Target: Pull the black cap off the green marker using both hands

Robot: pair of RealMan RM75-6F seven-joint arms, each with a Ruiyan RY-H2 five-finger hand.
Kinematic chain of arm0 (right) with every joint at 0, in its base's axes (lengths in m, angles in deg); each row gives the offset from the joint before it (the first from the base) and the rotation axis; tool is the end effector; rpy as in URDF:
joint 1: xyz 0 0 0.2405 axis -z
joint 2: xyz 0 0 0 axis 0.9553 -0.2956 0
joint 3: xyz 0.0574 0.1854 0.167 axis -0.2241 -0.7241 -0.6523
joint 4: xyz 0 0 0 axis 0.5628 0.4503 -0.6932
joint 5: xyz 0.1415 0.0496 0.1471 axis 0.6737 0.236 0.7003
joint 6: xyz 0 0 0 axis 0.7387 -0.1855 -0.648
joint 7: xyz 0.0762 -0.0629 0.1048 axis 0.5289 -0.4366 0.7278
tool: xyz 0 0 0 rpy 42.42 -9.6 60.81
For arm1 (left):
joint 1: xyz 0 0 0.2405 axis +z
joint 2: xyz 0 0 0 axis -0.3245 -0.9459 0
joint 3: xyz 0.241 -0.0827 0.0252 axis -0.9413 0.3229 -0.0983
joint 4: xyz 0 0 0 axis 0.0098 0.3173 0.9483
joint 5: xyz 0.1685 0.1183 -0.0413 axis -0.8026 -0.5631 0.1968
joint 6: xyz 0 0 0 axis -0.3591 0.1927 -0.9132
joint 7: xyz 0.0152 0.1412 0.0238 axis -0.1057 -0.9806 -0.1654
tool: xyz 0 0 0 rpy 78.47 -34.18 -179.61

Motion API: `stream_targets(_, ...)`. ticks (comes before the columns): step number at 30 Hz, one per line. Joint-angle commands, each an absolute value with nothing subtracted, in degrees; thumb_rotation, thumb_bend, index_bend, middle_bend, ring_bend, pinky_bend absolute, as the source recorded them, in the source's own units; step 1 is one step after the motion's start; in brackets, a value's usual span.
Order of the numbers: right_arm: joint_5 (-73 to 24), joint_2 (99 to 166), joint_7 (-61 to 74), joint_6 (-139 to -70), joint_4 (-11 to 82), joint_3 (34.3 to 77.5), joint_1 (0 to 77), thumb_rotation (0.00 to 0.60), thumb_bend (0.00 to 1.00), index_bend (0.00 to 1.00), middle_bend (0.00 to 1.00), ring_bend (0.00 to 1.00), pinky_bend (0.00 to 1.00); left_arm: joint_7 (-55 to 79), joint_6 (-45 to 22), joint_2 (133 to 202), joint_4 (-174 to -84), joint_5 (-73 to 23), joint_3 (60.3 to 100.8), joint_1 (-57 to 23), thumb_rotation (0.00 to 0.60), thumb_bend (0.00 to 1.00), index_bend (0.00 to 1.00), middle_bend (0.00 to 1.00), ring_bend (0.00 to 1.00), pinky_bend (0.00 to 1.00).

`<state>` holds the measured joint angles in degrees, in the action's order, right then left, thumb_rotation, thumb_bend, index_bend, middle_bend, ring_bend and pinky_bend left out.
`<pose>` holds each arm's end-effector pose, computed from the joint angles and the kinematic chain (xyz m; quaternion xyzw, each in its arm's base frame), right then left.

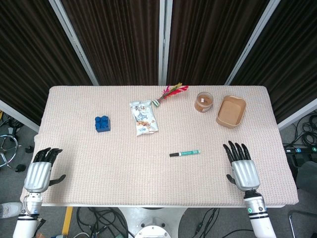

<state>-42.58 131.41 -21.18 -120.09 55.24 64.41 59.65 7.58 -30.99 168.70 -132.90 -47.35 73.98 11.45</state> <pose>-0.2491 -0.2094 0.0463 0.6648 -0.3558 0.3494 0.5562 -0.3215 0.1918 0.0621 -0.6009 -0.3966 -0.3764 0.5831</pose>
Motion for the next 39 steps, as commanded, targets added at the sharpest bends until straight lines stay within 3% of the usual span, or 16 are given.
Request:
stream_targets(1,-42.74,131.21,-21.77,-120.00,55.78,64.29,59.61,0.600,0.02,0.00,0.00,0.00,0.00,7.80,-30.61,168.86,-132.98,-47.24,74.00,11.44,0.600,0.09,0.19,0.18,0.12,0.15)
stream_targets(7,-42.96,130.29,-24.83,-120.11,59.20,62.71,58.73,0.600,0.02,0.00,0.01,0.00,0.00,7.97,-30.91,168.60,-133.94,-48.26,73.71,11.50,0.600,0.09,0.19,0.18,0.12,0.16)
stream_targets(10,-42.08,131.31,-29.93,-120.30,60.83,60.11,57.15,0.600,0.06,0.03,0.10,0.01,0.03,8.82,-30.78,168.34,-134.12,-48.49,73.86,11.34,0.600,0.09,0.19,0.18,0.12,0.16)
stream_targets(13,-41.58,132.94,-34.41,-118.81,60.91,57.76,54.43,0.600,0.10,0.18,0.20,0.12,0.22,9.31,-30.62,168.02,-134.64,-48.75,73.88,11.21,0.600,0.09,0.19,0.18,0.12,0.16)
stream_targets(15,-40.52,133.23,-35.29,-116.21,60.58,56.63,52.44,0.600,0.10,0.27,0.28,0.26,0.39,9.44,-30.51,167.77,-134.93,-48.87,73.80,11.19,0.600,0.09,0.19,0.18,0.12,0.16)
stream_targets(16,-39.15,133.00,-36.05,-113.99,60.17,55.90,51.07,0.600,0.11,0.32,0.34,0.38,0.52,9.56,-30.29,167.61,-135.04,-48.72,73.82,11.18,0.600,0.09,0.19,0.18,0.12,0.16)
stream_targets(19,-34.32,131.45,-37.63,-107.28,59.48,54.80,47.80,0.600,0.12,0.36,0.37,0.64,0.75,9.89,-29.27,167.34,-135.82,-47.60,74.00,11.21,0.600,0.09,0.19,0.18,0.12,0.16)
stream_targets(21,-31.25,130.57,-39.55,-103.98,60.02,54.93,46.30,0.600,0.12,0.36,0.37,0.73,0.83,9.84,-28.82,167.28,-136.39,-47.19,74.04,11.20,0.600,0.09,0.19,0.18,0.12,0.17)
stream_targets(39,-24.04,139.31,-40.35,-97.41,47.08,56.35,38.45,0.600,0.12,0.46,0.41,0.78,0.86,6.02,-23.85,169.51,-136.36,-44.74,74.64,9.10,0.600,0.09,0.19,0.18,0.12,0.18)
